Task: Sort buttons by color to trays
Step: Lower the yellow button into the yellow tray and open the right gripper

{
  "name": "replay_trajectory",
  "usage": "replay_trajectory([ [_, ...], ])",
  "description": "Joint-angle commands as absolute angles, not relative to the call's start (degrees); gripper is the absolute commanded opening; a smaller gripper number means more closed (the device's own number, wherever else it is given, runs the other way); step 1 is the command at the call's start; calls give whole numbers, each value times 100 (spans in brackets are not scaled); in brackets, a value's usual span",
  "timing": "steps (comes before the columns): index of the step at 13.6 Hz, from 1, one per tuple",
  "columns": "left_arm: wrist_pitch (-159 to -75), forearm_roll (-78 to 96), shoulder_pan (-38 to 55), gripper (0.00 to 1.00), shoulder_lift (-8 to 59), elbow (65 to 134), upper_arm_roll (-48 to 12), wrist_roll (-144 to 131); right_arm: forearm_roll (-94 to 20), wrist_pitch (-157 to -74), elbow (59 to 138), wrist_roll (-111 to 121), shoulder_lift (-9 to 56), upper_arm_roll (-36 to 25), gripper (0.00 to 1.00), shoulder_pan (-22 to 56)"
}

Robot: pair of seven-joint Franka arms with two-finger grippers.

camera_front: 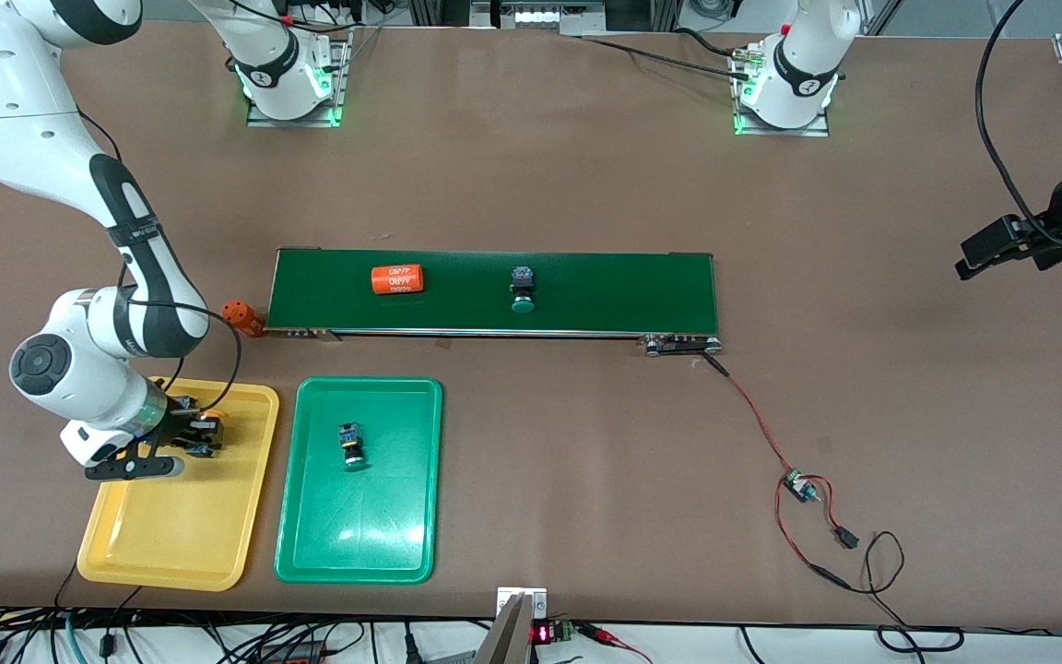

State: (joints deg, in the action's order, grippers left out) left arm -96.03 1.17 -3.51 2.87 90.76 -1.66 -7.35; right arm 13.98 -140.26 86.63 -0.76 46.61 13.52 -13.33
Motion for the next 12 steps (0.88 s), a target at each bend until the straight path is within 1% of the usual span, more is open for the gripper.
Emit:
replay_trajectory([
  [1, -9448, 220, -422, 100, 378, 8903, -176, -633, 1398, -13992, 8543, -53, 4623, 1327, 87, -1292],
  [2, -9440, 220, -457, 100, 378, 8895, -176, -624, 1389, -13949, 8569, -53, 4545, 1336, 89, -1283],
  [3, -9439, 237, -518, 100, 378, 8895, -184, -624, 1380, -13722, 8604, -88, 4413, 1379, 89, -1283],
  [6, -9439, 299, -519, 100, 378, 8921, -185, -624, 1362, -12554, 8657, -763, 3878, 1669, 92, -1222],
  [7, -9448, 299, -510, 100, 387, 8903, -193, -624, 1354, -12281, 8840, -913, 3554, 1670, 92, -1030],
  [10, -9448, 369, -501, 100, 413, 8877, -193, -624, 1056, -12077, 9735, -1238, 2491, 1687, 93, -783],
  [12, -9448, 387, -527, 100, 422, 8886, -193, -633, 286, -11997, 10508, -1362, 1639, 1705, 95, -581],
])
